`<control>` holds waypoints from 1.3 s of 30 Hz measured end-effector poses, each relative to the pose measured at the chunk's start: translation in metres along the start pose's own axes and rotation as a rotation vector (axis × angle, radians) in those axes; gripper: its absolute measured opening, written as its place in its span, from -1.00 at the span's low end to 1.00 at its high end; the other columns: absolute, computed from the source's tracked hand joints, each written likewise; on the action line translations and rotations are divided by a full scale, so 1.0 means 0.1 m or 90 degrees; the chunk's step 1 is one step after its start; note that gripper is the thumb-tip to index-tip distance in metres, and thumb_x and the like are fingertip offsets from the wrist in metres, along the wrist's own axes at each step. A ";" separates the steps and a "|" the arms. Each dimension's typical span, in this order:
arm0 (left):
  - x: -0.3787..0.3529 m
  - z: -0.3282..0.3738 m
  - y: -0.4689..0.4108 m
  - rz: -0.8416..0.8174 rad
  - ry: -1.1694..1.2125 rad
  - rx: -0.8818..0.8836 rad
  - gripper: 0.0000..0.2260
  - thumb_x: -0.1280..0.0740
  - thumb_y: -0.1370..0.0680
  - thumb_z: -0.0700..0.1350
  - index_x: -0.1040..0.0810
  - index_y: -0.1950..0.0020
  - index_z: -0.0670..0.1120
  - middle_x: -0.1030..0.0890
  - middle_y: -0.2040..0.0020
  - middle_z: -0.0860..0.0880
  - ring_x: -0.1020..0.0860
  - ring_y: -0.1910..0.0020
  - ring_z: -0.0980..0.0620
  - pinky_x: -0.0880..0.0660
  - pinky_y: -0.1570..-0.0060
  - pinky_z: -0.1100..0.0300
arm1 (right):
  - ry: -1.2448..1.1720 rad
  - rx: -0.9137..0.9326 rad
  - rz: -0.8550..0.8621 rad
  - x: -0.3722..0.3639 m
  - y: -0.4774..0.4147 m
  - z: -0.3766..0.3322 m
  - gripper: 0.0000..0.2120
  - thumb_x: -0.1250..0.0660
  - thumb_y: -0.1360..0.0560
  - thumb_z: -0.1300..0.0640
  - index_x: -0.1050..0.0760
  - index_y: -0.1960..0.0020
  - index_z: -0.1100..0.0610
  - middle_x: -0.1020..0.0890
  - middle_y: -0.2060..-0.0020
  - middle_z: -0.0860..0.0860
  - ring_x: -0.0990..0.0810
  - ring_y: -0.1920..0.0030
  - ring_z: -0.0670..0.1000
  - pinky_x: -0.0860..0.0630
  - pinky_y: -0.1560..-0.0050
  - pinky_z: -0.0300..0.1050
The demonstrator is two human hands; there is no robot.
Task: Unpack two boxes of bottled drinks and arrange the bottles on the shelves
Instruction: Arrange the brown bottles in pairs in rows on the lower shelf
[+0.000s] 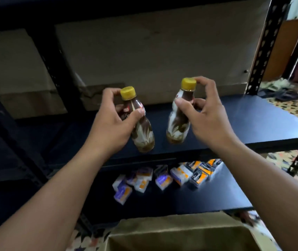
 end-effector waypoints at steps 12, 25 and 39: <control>-0.22 -0.86 -0.42 -0.012 -0.039 0.002 -0.57 -0.46 -0.56 -0.02 -0.38 -0.36 0.15 -0.60 -0.09 0.20 -0.57 -0.06 0.37 -0.49 -0.04 0.40 | 0.001 0.005 -0.049 -0.63 -0.23 0.80 -0.54 -0.44 -0.56 -0.11 -0.31 -0.36 -0.29 -0.72 0.10 -0.13 -0.68 0.13 -0.20 -0.53 0.13 -0.24; -0.50 -1.55 -0.41 -0.088 0.062 0.035 -0.28 -0.48 -0.54 -0.19 -0.22 -0.43 0.44 -0.56 -0.24 0.39 -0.53 -0.27 0.32 -0.46 -0.29 0.30 | 0.037 0.009 -0.139 -1.06 -0.37 1.15 -0.31 -0.40 -0.59 -0.09 -0.08 -0.54 -0.43 -0.67 -0.19 -0.18 -0.64 -0.19 -0.16 -0.54 -0.31 0.00; -0.47 -1.67 -0.44 -0.020 0.029 0.077 -0.17 -0.61 -0.42 -0.09 -0.24 -0.55 0.25 -0.61 -0.20 0.19 -0.58 -0.14 0.32 -0.53 -0.19 0.29 | 0.049 -0.043 -0.160 -1.06 -0.40 1.25 -0.19 -0.52 -0.49 0.10 -0.14 -0.51 -0.35 -0.70 0.00 -0.26 -0.68 0.03 -0.17 -0.52 -0.04 -0.22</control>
Point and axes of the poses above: each hand's wrist, its own y-axis away from the middle knuckle, its own x-axis out of the back of the hand, z = x × y, the point moved 7 cm from there along -y, towards the middle knuckle
